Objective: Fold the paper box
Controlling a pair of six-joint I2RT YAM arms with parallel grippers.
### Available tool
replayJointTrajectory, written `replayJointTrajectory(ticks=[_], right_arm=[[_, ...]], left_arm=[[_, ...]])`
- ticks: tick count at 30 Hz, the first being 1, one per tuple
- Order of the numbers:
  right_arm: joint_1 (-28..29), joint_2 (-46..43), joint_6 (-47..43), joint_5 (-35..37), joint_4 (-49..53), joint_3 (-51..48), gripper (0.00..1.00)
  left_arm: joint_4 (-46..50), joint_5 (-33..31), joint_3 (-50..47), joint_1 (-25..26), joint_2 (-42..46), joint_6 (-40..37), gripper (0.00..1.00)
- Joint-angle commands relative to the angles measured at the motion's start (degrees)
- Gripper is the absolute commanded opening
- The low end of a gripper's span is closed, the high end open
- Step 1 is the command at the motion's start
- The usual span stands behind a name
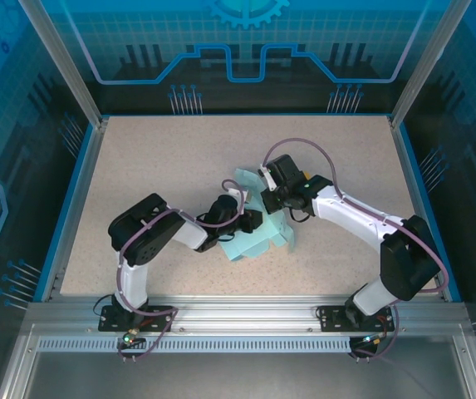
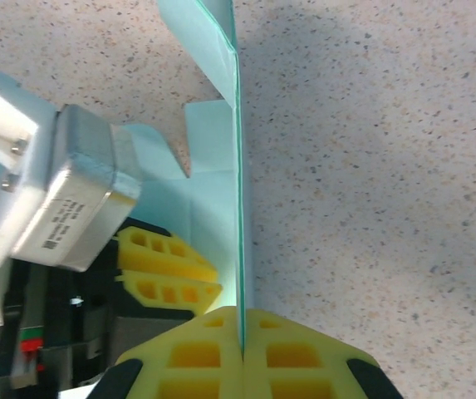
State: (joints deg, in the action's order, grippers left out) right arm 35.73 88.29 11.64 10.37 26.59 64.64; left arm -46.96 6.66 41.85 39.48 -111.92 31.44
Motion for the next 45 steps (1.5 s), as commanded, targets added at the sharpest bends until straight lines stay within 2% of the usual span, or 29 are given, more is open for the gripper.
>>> replayJointTrajectory(ticks=[1, 8, 15, 23, 29, 37, 45], right_arm=[[0.57, 0.29, -3.70, 3.97, 2.54, 1.59, 0.04], [0.66, 1.60, -8.52, 8.03, 3.41, 3.89, 0.04], [2.53, 2.92, -15.04, 16.63, 1.80, 4.79, 0.03], [7.49, 6.02, -23.75, 30.97, -4.76, 3.35, 0.03], [9.82, 7.66, -32.87, 39.12, -14.15, -0.10, 0.02], [11.71, 11.56, -45.20, 45.23, -30.70, -5.32, 0.03], [11.87, 15.25, -52.55, 47.45, -41.02, -8.63, 0.03]], left_arm=[[3.67, -1.62, -0.93, -0.81, 2.98, -1.34, 0.24], [4.34, -1.51, -1.57, -1.93, 5.93, -1.69, 0.32], [6.36, -1.40, -4.57, -4.29, 12.03, -2.14, 0.38], [22.27, -4.97, -6.75, -9.68, 25.09, -2.39, 0.42], [35.50, -6.56, -4.84, -13.99, 32.06, -3.11, 0.46], [41.33, -5.68, -4.82, -18.44, 37.03, -3.77, 0.50], [44.31, -4.86, -4.51, -20.78, 39.80, -3.67, 0.52]])
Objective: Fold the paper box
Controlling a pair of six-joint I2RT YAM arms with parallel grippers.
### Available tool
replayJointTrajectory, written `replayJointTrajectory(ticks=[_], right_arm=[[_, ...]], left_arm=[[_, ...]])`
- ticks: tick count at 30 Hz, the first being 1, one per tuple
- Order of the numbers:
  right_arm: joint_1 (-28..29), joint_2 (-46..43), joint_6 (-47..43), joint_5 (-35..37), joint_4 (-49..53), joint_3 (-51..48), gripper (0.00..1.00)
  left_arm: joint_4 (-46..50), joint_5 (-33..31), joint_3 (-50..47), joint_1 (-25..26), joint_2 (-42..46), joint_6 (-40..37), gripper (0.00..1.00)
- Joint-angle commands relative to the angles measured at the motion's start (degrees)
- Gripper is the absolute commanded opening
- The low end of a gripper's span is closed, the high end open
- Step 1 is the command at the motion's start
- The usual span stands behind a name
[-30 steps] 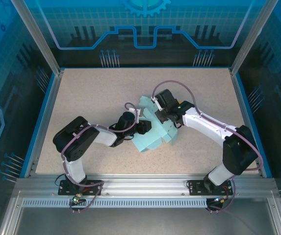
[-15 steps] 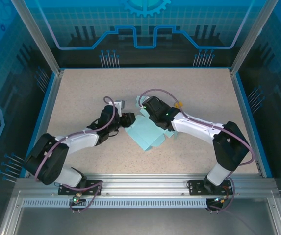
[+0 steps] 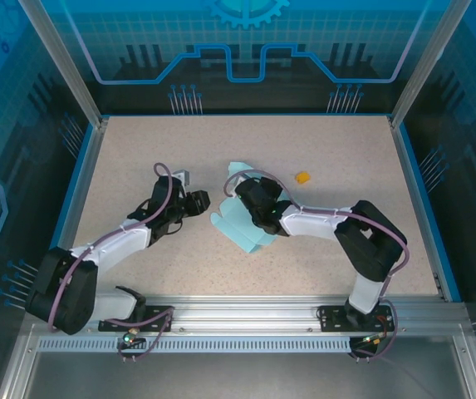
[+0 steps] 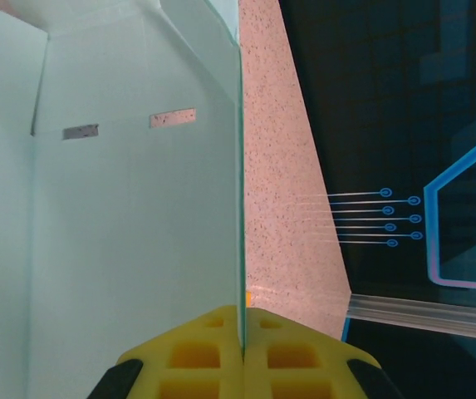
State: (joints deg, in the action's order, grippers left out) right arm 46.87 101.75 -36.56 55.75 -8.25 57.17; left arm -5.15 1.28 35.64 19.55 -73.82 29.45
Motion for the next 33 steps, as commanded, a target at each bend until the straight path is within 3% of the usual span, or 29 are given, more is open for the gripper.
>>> replayJointTrajectory(ticks=[1, 10, 14, 19, 26, 33], right_arm=[[0.71, 2.22, -4.93, 2.30, -6.90, -1.54, 0.03], [1.20, 3.84, -9.36, 4.52, -14.65, -3.77, 0.03], [0.97, 1.70, -6.40, 2.93, -10.45, -3.13, 0.03], [-0.53, -4.54, 3.49, -6.11, 5.03, -0.55, 0.05], [-4.03, -10.84, 10.80, -17.98, 14.02, 0.37, 0.04], [-8.39, -14.72, 14.11, -28.62, 21.58, 2.82, 0.04]], left_arm=[[2.56, 0.66, 1.79, -0.86, 1.92, -1.67, 0.52], [2.87, 1.14, 1.79, -0.92, 0.94, -2.38, 0.57], [2.53, 1.41, 1.71, -0.94, 1.26, -3.30, 0.62], [-2.35, 3.07, -0.91, -0.96, 3.95, -5.08, 0.77], [-12.95, 9.97, -4.70, -1.11, 5.93, -4.29, 0.98], [-15.13, 23.44, 0.94, -0.58, -0.33, -2.29, 0.97]])
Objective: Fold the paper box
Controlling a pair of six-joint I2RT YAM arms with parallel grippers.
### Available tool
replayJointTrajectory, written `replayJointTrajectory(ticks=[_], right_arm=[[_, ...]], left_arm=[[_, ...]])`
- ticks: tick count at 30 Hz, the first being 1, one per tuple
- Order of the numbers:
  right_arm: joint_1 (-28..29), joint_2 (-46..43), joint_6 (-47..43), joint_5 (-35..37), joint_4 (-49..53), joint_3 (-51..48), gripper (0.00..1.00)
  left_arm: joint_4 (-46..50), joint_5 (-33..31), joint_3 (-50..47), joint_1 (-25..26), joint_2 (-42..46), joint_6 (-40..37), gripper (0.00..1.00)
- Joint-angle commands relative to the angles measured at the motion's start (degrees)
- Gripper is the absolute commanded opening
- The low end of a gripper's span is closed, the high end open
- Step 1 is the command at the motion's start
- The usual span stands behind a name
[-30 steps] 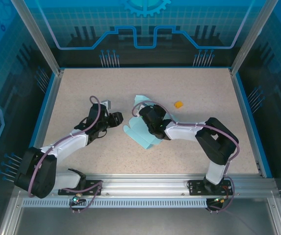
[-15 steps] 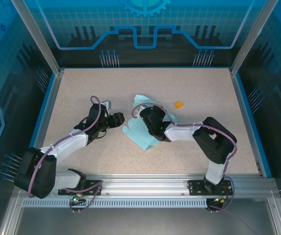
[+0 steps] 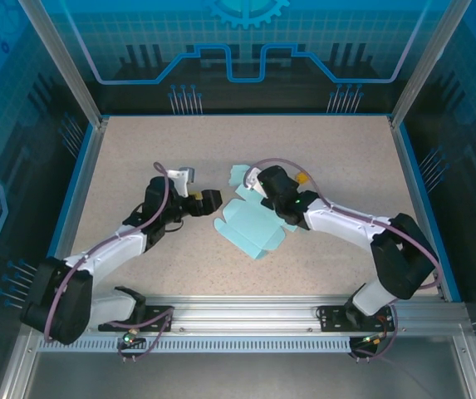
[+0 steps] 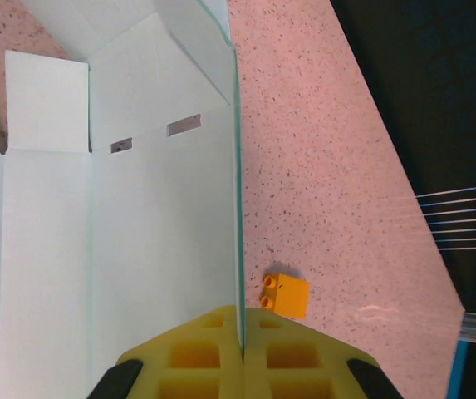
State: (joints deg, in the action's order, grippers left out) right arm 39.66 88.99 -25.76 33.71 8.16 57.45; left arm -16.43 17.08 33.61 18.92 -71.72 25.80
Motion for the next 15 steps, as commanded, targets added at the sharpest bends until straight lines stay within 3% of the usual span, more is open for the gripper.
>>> replayJointTrajectory(ticks=[1, 7, 15], right_arm=[[-1.78, -2.10, 3.71, -7.73, 6.43, 3.11, 0.04], [-4.38, -2.83, 6.61, -13.63, 12.17, 6.32, 0.04], [-7.93, -4.66, 10.77, -23.75, 21.42, 11.53, 0.04]], left_arm=[[-3.85, 7.64, 3.68, 0.62, -3.61, 0.87, 0.95], [-2.64, 2.65, 7.20, 6.24, -9.85, -7.44, 0.90], [-4.47, 0.89, 9.92, 8.28, -16.60, -12.95, 0.83]])
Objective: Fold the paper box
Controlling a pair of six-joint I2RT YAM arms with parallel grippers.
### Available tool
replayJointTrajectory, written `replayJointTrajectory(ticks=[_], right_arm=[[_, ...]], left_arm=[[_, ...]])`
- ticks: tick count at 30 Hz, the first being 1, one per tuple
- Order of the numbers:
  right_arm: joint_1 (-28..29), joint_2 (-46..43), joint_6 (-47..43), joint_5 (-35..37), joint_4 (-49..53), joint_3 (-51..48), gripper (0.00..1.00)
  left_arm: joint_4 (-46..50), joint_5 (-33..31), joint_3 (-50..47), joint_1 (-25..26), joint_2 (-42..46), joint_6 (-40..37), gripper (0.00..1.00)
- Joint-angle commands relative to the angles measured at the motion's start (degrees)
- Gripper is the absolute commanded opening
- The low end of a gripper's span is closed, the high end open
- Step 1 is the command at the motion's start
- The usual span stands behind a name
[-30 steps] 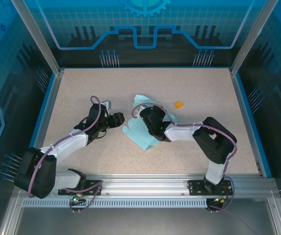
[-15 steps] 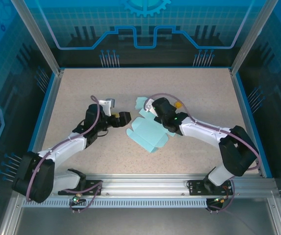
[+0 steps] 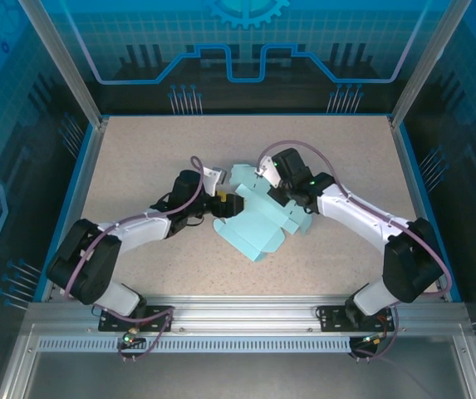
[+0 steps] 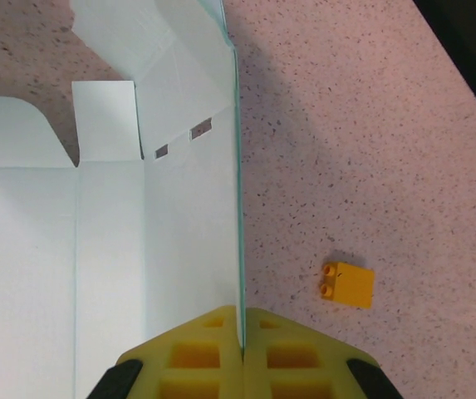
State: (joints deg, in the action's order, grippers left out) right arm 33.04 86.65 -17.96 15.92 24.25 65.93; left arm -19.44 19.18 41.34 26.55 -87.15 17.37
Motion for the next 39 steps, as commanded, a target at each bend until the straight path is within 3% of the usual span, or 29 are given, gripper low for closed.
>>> replayJointTrajectory(ticks=[1, 10, 22, 30, 39], right_arm=[[-1.80, -2.40, 3.51, -7.40, 6.42, 3.59, 0.04], [-4.69, -2.18, 5.92, -14.07, 10.81, 6.83, 0.03], [-4.86, -2.01, 6.18, -14.60, 11.44, 7.37, 0.03], [-4.80, -1.57, 6.66, -15.14, 10.82, 7.04, 0.03], [-4.75, -0.87, 7.22, -14.87, 10.11, 6.58, 0.03]], left_arm=[[-1.40, -1.38, 2.46, 0.70, -1.70, -5.32, 0.83], [-1.22, -4.14, 4.84, 0.79, -5.09, -8.76, 0.82], [-0.69, -7.56, 8.87, 1.60, -11.91, -10.91, 0.82], [-3.95, -5.10, 8.95, 2.59, -14.92, -9.83, 0.81], [-8.71, -1.69, 5.18, 2.95, -10.97, -8.65, 0.75]])
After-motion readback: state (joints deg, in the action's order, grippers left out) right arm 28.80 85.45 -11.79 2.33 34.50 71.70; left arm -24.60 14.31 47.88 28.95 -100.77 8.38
